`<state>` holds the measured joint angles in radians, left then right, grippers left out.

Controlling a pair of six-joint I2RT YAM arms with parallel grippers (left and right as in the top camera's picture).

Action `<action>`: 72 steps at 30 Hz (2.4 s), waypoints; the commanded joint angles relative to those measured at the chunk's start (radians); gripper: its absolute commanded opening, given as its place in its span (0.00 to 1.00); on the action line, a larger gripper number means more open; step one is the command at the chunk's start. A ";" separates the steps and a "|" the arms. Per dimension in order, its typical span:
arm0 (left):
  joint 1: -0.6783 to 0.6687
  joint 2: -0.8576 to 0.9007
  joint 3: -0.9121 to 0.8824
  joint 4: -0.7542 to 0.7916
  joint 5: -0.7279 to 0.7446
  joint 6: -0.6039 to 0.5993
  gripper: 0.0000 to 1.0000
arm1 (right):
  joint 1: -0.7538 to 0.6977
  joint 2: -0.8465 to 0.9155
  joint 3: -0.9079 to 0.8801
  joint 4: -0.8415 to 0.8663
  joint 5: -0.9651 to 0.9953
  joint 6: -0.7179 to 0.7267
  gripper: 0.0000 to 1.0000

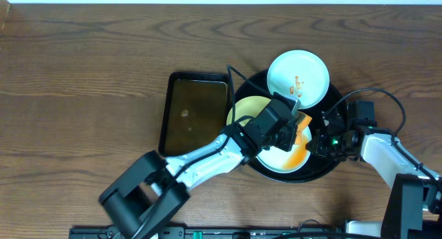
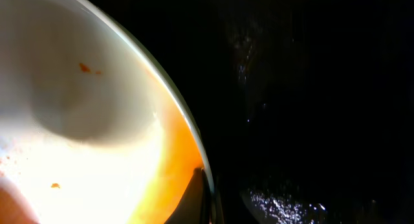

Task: Clean dirty plates on tray and stack at the side
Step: 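Scrub the plate surface with the sponge while the right gripper holds it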

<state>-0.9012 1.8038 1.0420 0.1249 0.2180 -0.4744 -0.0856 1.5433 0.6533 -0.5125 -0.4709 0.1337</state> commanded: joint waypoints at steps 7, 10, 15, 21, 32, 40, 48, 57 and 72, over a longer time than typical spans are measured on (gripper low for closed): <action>0.000 0.112 -0.001 0.110 -0.019 -0.040 0.08 | 0.008 -0.001 -0.012 -0.026 0.018 0.027 0.01; -0.005 0.123 -0.001 0.111 -0.019 -0.044 0.07 | 0.008 -0.001 -0.012 -0.031 0.018 0.027 0.01; -0.018 0.137 -0.001 0.071 -0.019 -0.047 0.08 | 0.009 -0.001 -0.012 -0.032 0.018 0.027 0.01; 0.010 0.108 -0.001 -0.160 -0.037 -0.046 0.08 | 0.009 -0.001 -0.012 -0.031 0.018 0.026 0.01; 0.119 -0.040 -0.001 -0.350 -0.222 0.048 0.07 | 0.008 -0.001 -0.012 -0.033 0.018 0.026 0.01; 0.150 -0.047 0.003 -0.315 -0.282 0.043 0.08 | 0.009 -0.001 -0.012 -0.040 0.018 0.027 0.01; 0.127 -0.087 0.004 -0.405 0.044 -0.082 0.08 | 0.008 -0.001 -0.012 -0.042 0.018 0.026 0.01; -0.004 -0.083 0.003 -0.468 0.034 -0.107 0.08 | 0.008 -0.001 -0.012 -0.049 0.018 0.026 0.01; -0.018 -0.034 0.002 -0.277 -0.219 -0.069 0.08 | 0.008 -0.001 -0.012 -0.056 0.018 0.026 0.01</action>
<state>-0.9226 1.7588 1.0531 -0.1871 0.0681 -0.5602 -0.0792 1.5433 0.6525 -0.5617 -0.4896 0.1528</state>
